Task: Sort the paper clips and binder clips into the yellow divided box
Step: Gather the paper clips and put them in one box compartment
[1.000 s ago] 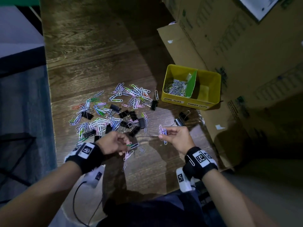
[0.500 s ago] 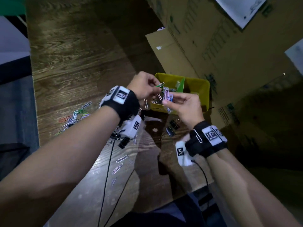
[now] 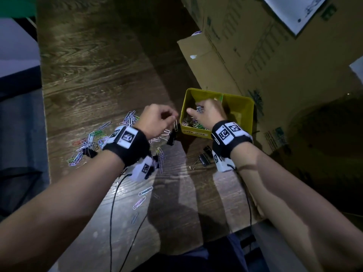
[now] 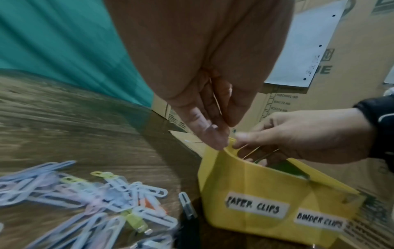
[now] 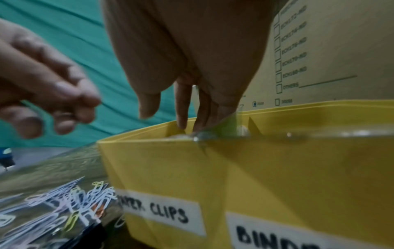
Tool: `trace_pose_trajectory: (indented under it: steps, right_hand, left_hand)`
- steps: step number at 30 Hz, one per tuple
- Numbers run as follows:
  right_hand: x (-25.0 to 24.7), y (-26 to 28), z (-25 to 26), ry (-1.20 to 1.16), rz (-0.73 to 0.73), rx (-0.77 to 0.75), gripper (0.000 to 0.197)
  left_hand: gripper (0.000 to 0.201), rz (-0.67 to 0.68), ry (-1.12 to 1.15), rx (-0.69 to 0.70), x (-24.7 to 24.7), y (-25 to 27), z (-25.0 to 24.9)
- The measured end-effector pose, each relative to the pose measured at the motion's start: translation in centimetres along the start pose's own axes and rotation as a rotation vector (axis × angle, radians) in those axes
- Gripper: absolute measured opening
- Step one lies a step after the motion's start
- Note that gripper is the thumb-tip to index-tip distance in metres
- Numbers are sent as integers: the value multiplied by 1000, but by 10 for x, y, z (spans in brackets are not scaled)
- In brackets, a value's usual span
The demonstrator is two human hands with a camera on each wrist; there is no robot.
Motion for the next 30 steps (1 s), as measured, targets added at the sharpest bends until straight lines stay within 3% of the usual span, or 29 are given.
trace_pose_trajectory:
  steps: [1,4,6,9,12,15,20,26,30]
  right_hand:
    - [-2,6,7,-38,-23,-58,39]
    - [-4,31,27,-116,-106,-212,54]
    - [11,52,35,-176,-80,-263,47]
    - [56,95,40,-186,89,-292,45]
    - [107,148,48,110,306,-450,56]
    - [155,177,31,267,459,-367,45]
    - [203,188,4,446,471,-276,28]
    - [213,192,12,462,506,-356,20]
    - [209,188,13,431,587,-277,15]
  left_hand:
    - [8,-1,-13,-8,-2,11,12]
    - [9,65,-89,-1,2,53,45]
    - [8,148,-173,41,15,86,64]
    - [17,266,-256,86,45,132,89]
    - [28,317,-337,72,71,159,104]
    - [27,311,-351,82,81,172,106]
    - [17,203,-298,83,73,176,107]
    - [7,301,-292,-61,71,181,133]
    - [6,238,-163,-122,59,201,147]
Point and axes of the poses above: each hand's wrist, its own y-axis away from the middle knuckle, its own x-axis out of the palm, z = x × y, the point moved 7 cm from there along -y, towards the middle knuckle, and after that the axes turned 8 degrees about -y, right-handed, at the moved point
